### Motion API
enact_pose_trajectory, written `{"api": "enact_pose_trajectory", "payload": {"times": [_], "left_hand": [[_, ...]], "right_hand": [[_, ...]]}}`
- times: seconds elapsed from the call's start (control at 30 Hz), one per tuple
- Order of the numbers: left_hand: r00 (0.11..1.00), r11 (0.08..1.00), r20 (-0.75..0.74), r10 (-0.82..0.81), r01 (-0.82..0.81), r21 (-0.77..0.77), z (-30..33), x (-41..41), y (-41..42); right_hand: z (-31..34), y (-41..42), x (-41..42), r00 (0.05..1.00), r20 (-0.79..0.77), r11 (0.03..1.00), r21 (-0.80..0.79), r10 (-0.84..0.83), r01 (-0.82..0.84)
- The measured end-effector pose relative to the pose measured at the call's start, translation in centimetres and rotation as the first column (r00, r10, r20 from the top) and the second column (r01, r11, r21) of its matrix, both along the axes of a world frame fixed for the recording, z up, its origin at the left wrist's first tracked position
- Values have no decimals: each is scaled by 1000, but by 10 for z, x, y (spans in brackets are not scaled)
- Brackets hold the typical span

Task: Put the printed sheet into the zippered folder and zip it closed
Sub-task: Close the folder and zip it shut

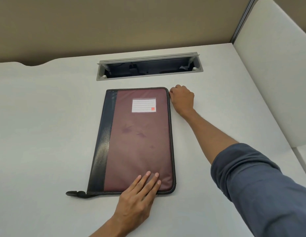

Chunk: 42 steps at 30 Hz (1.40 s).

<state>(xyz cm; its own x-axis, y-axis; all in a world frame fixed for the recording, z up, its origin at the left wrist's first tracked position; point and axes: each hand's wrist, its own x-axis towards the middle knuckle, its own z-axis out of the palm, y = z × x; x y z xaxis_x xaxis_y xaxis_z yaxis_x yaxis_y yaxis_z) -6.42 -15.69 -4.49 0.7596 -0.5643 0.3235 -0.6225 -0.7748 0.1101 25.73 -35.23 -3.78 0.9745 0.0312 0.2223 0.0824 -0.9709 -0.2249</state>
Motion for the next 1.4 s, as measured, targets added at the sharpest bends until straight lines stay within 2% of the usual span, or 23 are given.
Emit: {"api": "enact_pose_trajectory", "payload": {"times": [0.1,0.27,0.37,0.53,0.73,0.93,1.2,1.23,1.3,1.4], "left_hand": [[1000,997,-8,20,-20,-73,1,1,-2],[1000,972,2,20,-19,-236,12,41,-1],[991,968,-29,130,-134,-214,23,106,-9],[922,924,-189,336,-362,-120,41,226,-40],[889,911,-265,373,-405,-77,43,324,-64],[866,913,-312,391,-407,12,43,357,-74],[754,872,-468,461,-483,81,39,379,-88],[741,868,-481,469,-488,94,39,383,-89],[717,860,-508,478,-501,102,40,390,-92],[676,848,-555,485,-519,109,44,399,-90]], "right_hand": [[0,-1,10,999,-8,996,68,50,-49],[-3,-12,17,988,-82,954,281,132,-104],[-5,-15,18,989,-81,895,439,127,-79],[-3,-16,21,993,-100,745,666,60,23],[4,-16,26,991,-107,711,703,85,15],[8,-13,34,990,-104,685,728,99,8],[5,-14,29,979,-206,529,831,7,171],[5,-14,27,978,-209,530,827,-17,186],[5,-13,22,978,-198,600,776,-63,196],[4,-8,11,969,-244,702,698,49,141]]}}
